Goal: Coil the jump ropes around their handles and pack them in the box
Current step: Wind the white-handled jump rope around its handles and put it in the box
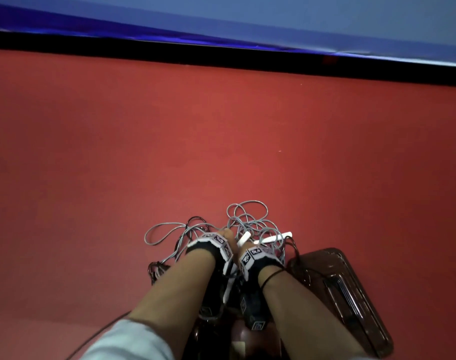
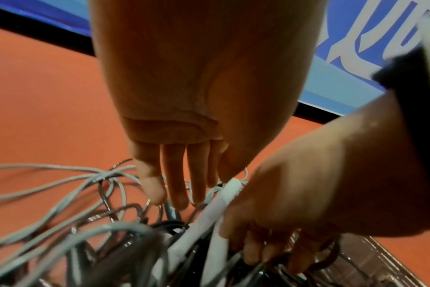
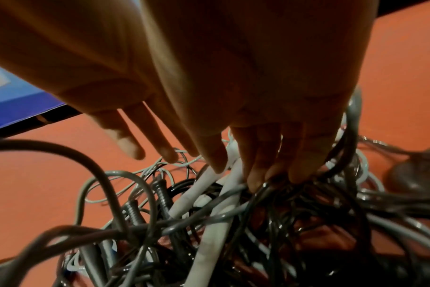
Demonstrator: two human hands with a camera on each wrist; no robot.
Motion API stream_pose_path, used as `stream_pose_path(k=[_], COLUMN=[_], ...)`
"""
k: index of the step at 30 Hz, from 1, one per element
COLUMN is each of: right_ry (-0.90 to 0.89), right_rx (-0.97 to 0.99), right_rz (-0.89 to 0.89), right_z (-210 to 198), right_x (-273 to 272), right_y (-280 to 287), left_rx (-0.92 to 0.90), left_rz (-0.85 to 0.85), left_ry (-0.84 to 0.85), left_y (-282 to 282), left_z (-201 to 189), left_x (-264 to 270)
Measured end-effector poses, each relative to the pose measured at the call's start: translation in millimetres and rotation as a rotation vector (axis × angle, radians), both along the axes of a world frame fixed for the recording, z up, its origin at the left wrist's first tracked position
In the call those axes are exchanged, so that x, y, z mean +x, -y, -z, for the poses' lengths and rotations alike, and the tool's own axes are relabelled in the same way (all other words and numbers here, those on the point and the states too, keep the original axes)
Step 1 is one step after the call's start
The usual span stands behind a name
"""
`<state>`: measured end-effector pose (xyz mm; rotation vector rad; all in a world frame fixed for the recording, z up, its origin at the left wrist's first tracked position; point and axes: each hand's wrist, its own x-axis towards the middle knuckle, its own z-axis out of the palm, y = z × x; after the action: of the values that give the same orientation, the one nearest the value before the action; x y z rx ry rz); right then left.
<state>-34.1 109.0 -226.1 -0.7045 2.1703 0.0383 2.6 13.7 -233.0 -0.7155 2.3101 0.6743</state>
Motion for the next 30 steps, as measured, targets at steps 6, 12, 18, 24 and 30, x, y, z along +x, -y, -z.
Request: stream_pose_path(k=[6,12,18,24,30], right_ry=[0.125,0.242,0.095,-0.022,-0.08], right_rx=[-0.049,-0.374,-0.709,-1.006,-1.184], right_rz=[0.28,0.634,0.779,0.744,0.706], right_z=[19.9,8.2,-59.8,-158.0,-221.4], right_x=[-4.2,-15.6,-28.7,-22.1,-2.7], right_y=[-12.6,-5.1,-8.1,-25.0,-54.6], left_rx=[0.09,0.163,0.232,0.346,0.651], left_rz=[-0.154,-0.385,-0.319,-0.277,-0.31], left_ry=[0.038,-0.115,-0.345,-0.623,-0.722], left_y=[-17.7,-8.9,-5.5,-28.8,-49.8], left_z=[4.5,-21.4,-93.3,-193.2,-256.2], left_x=[-3.0,-12.7,-18.2,10.1,40.1])
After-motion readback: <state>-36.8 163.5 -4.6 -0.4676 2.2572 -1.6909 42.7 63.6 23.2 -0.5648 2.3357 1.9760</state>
